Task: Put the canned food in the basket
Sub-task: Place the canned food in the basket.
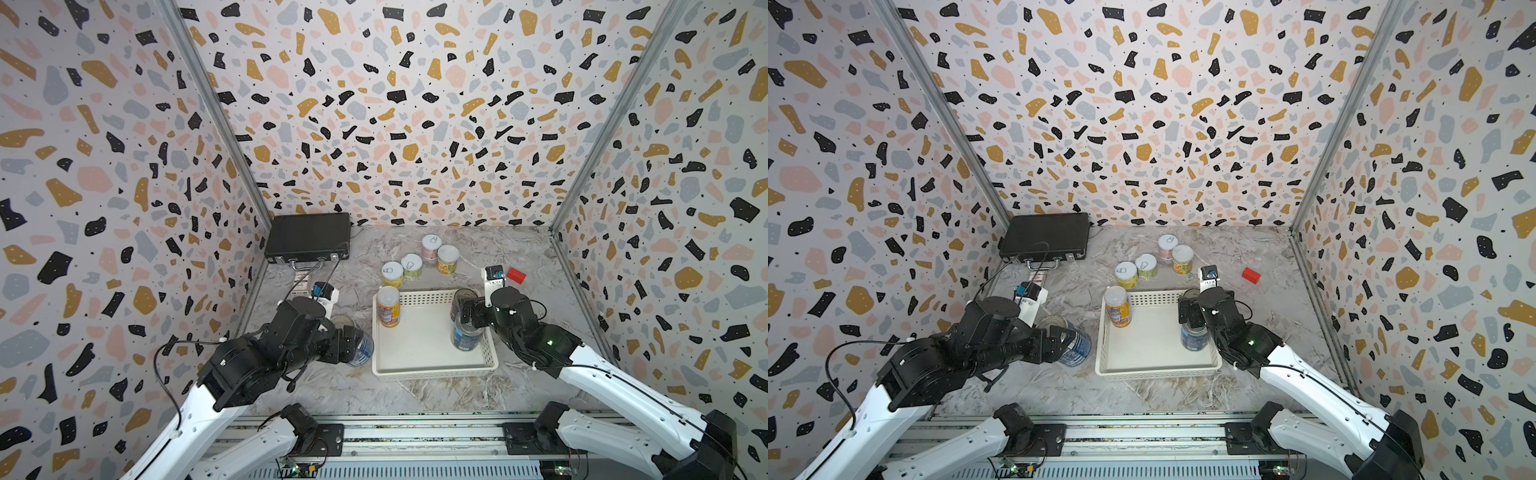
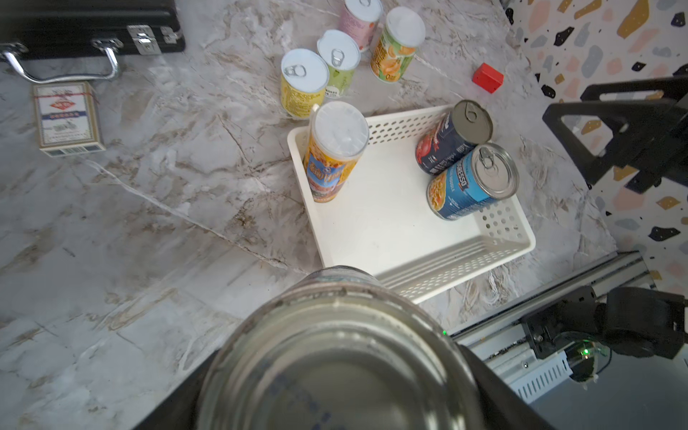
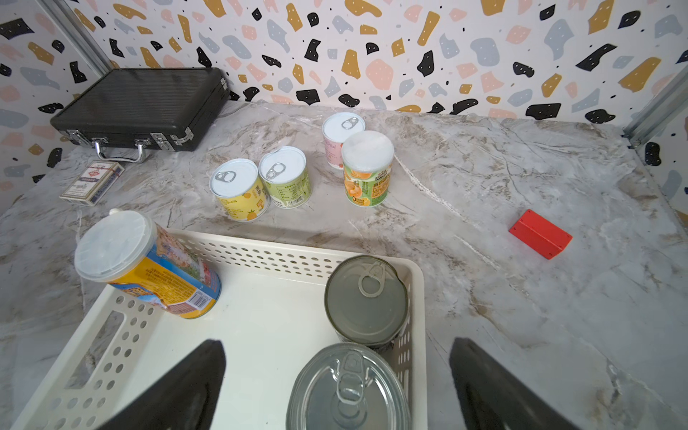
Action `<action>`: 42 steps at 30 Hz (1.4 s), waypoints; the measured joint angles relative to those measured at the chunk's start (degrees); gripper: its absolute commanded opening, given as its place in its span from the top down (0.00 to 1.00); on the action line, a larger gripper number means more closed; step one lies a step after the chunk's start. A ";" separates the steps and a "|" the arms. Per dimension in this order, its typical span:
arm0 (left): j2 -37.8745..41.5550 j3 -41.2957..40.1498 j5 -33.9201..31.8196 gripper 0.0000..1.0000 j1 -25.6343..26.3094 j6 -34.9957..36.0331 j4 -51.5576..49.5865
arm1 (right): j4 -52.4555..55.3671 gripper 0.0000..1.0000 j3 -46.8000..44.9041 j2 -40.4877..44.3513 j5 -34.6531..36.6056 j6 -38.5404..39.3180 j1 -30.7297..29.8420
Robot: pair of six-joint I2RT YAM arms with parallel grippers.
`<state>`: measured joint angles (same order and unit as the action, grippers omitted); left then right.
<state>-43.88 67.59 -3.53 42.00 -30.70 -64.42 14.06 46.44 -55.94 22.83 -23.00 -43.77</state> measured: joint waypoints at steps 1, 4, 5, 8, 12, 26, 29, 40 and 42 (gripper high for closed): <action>0.00 -0.39 0.37 0.56 0.76 -0.22 -0.37 | 0.00 0.00 0.00 0.07 0.04 0.02 0.00; -0.24 -0.94 1.20 0.56 3.32 -0.76 -0.94 | 0.00 0.00 0.00 0.07 0.15 0.07 0.00; -0.28 -1.03 1.22 0.55 4.24 -0.98 -0.92 | 0.00 0.00 0.00 0.09 0.17 0.07 0.00; -0.33 -2.16 1.57 0.55 5.92 -1.42 0.07 | 0.00 0.00 0.00 0.09 0.15 0.09 0.00; -2.05 -5.46 2.43 0.53 6.54 -1.49 3.13 | 0.00 0.00 0.00 0.09 0.15 0.09 0.00; -27.54 -6.80 3.61 0.56 6.60 -1.46 24.72 | 0.04 0.00 -0.02 0.35 1.03 0.35 0.00; -28.96 -6.80 1.46 0.56 6.60 -1.38 26.18 | 0.02 0.00 -0.04 0.94 0.92 0.33 0.00; -34.64 -6.80 -7.08 0.55 6.60 -0.15 30.34 | 0.04 0.00 -0.04 1.27 0.79 0.33 0.00; -35.87 -6.82 -8.41 0.54 6.60 -0.17 31.43 | 0.04 0.00 -0.04 1.44 0.79 0.33 0.00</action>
<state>-79.75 60.77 -11.94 48.60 -30.87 -32.99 14.11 46.39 -54.50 23.62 -22.68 -43.77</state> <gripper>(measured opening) 0.853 0.999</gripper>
